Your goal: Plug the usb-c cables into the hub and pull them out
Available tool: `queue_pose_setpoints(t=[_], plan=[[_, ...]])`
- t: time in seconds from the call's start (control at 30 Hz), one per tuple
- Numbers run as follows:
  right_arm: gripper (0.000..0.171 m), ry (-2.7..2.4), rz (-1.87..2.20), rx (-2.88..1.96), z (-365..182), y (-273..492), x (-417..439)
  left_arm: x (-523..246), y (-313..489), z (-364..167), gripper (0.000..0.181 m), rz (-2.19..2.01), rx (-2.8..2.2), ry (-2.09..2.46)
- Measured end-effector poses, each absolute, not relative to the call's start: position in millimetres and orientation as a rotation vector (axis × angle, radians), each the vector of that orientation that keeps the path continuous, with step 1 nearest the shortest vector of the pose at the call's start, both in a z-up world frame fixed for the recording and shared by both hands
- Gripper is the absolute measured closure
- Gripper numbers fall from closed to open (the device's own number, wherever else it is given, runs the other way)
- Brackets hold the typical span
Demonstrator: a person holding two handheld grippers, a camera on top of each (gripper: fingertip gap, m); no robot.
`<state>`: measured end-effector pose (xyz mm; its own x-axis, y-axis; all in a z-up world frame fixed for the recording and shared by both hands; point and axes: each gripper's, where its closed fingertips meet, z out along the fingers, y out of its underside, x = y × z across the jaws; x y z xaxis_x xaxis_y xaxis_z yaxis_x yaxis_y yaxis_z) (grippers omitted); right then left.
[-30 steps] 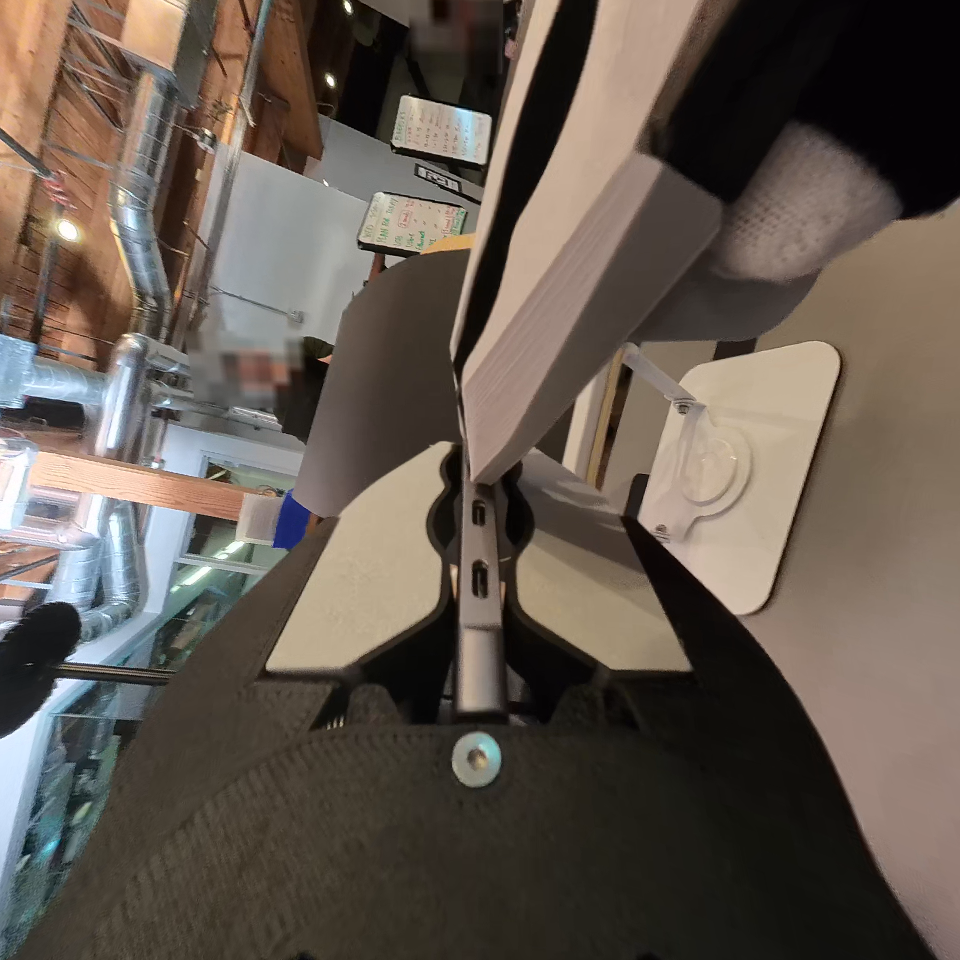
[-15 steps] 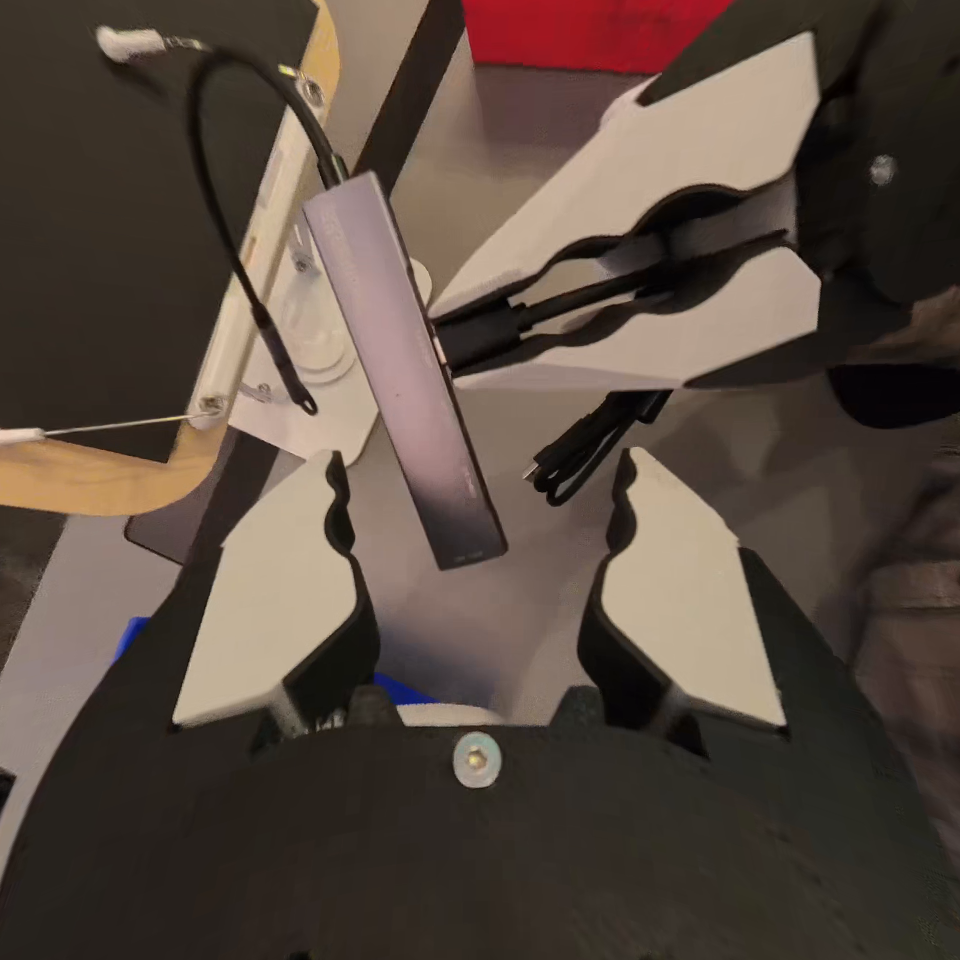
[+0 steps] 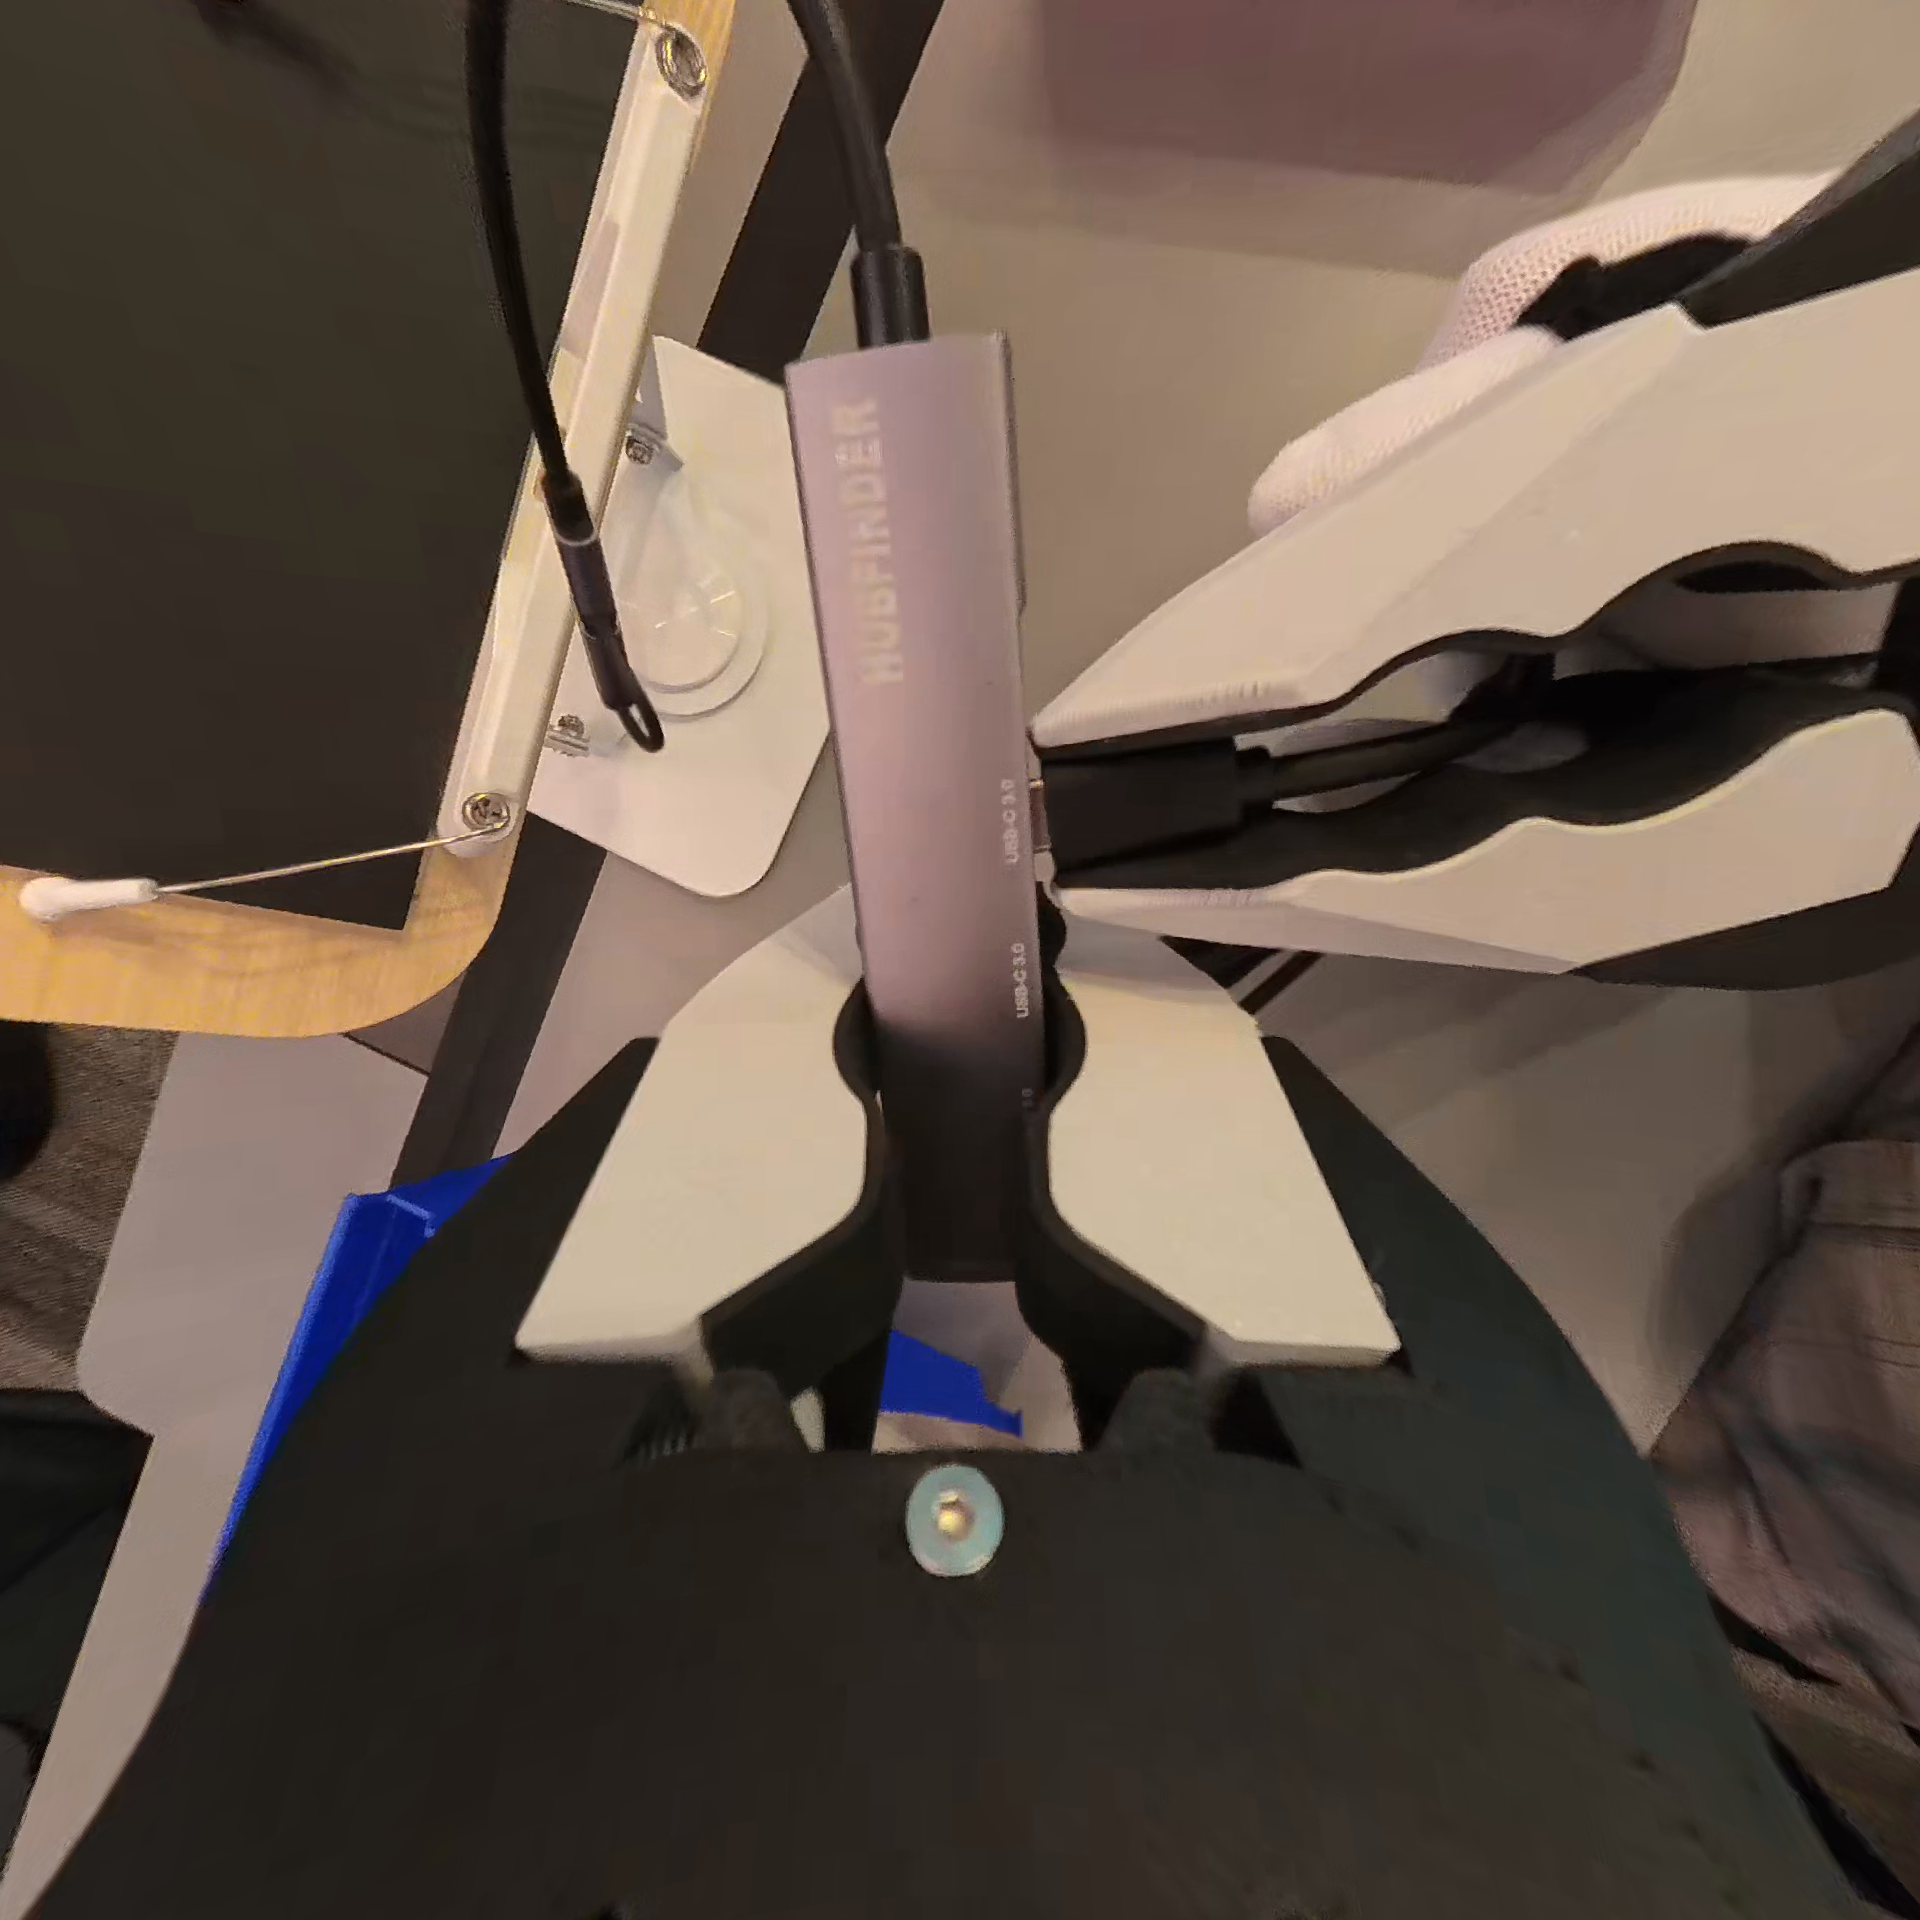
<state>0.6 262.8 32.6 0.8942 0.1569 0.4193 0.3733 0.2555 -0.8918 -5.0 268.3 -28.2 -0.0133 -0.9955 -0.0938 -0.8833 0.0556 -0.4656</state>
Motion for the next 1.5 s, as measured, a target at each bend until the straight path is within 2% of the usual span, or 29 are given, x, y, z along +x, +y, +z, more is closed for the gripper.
queue_pose_setpoints(t=[0.17,0.23,0.3,0.37,0.73,1.07,1.33,1.4,1.5], plan=[[0.159,-0.459,-0.148,-1.332,26.7,267.1,-3.3,-14.3,279.1,-31.2,0.158,-0.234,-1.909,1.999],[0.151,-0.444,-0.151,-1.340,24.8,269.5,-1.6,-18.0,281.9,-34.8,0.158,-0.201,-1.940,2.008],[0.154,-0.443,-0.114,-1.348,21.0,271.7,-2.9,-19.1,283.2,-38.3,0.158,-0.199,-1.959,2.004],[0.160,-0.430,-0.069,-1.352,17.3,273.6,-4.8,-18.4,283.8,-41.1,0.158,-0.227,-1.985,1.982],[0.161,-0.426,-0.012,-1.429,-16.4,289.3,-15.0,-22.6,287.3,-80.1,0.158,-0.535,-2.126,1.816],[0.161,-0.503,-0.009,-1.467,-43.7,295.4,-33.8,-41.3,291.9,-105.6,0.158,-0.590,-2.181,1.723],[0.161,-0.497,-0.008,-1.478,-46.5,296.1,-30.0,-37.5,298.1,-109.0,0.158,-0.576,-2.191,1.661],[0.161,-0.523,-0.033,-1.426,-33.7,288.6,-30.5,-48.9,329.5,-106.6,0.159,-0.506,-2.236,1.511],[0.161,-0.496,-0.011,-1.410,-22.8,285.9,-23.6,-52.1,316.3,-99.2,0.159,-0.531,-2.190,1.576]])
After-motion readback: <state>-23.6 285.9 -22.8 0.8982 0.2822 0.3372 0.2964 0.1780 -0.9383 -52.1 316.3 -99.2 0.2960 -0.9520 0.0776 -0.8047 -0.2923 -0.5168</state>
